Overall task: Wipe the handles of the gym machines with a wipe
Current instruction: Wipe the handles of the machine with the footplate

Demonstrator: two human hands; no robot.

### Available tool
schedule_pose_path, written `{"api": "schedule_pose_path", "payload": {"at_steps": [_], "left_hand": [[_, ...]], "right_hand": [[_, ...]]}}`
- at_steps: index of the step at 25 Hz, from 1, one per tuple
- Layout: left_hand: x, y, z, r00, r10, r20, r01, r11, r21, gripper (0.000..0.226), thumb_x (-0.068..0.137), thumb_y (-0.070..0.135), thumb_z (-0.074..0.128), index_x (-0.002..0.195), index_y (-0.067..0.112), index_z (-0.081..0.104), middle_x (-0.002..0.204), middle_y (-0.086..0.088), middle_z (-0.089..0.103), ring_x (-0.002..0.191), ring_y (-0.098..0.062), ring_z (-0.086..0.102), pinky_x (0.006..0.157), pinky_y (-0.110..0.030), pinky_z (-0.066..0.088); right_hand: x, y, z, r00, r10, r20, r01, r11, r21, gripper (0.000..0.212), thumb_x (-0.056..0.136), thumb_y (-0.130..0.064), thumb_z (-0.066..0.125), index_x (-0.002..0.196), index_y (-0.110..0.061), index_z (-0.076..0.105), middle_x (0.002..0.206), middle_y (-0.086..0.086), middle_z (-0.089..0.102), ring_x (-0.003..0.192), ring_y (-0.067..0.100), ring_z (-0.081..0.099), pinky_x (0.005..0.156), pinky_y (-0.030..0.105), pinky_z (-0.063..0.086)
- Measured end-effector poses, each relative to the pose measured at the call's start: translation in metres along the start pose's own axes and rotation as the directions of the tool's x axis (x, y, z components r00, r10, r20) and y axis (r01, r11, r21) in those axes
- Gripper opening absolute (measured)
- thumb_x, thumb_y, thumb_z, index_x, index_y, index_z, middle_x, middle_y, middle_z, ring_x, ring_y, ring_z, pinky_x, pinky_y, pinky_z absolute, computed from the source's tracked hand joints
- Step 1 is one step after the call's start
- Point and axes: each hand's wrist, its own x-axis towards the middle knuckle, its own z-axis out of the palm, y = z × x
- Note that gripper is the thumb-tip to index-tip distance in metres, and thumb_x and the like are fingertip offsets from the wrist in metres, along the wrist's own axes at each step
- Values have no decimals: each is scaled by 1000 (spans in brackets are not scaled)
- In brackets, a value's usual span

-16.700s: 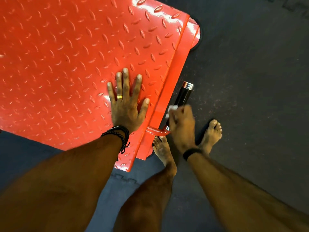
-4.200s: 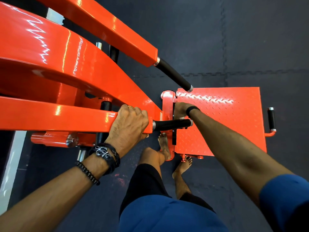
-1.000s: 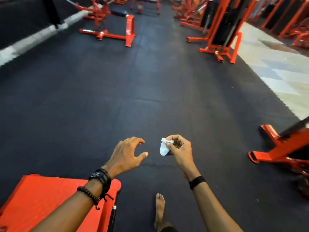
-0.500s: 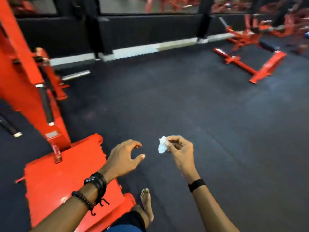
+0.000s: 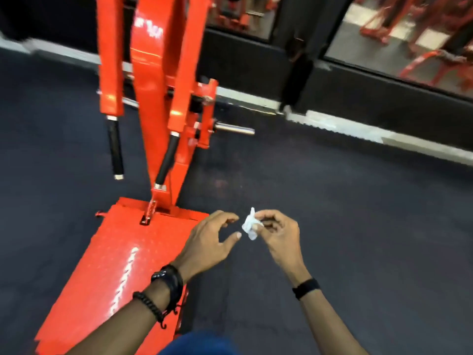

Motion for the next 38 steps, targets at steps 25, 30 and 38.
{"api": "schedule_pose_path", "payload": {"at_steps": [25,30,38], "left_hand": [[167,-163,-97,559,-585,-588,755,652,69,26,86,20,71,112,18,68,109,1,69,97,-22,65,81,-36,49],[153,-202,-88,491,-692,-529,842,534,83,33,84,22,69,116,15,66,111,-5,68,103,-31,64,82,-41,51],[165,-177,-82,370,-720,-587,856,509,-85,33,86,29,66,117,17,64,114,-2,66,100,-25,64,81,-35,48]], "right_hand": [[326,34,223,829,-202,521,279,958,-72,28,74,10,72,78,-18,71,86,-6,65,74,0,63,69,14,48],[351,28,251,717,-319,620,495,859,-130,19,77,4,70,90,-10,72,93,1,66,85,17,66,77,31,53],[385,34,271,522,-416,745,698,711,-92,23,82,-1,69,103,-10,72,97,4,63,88,22,64,79,35,52]]}}
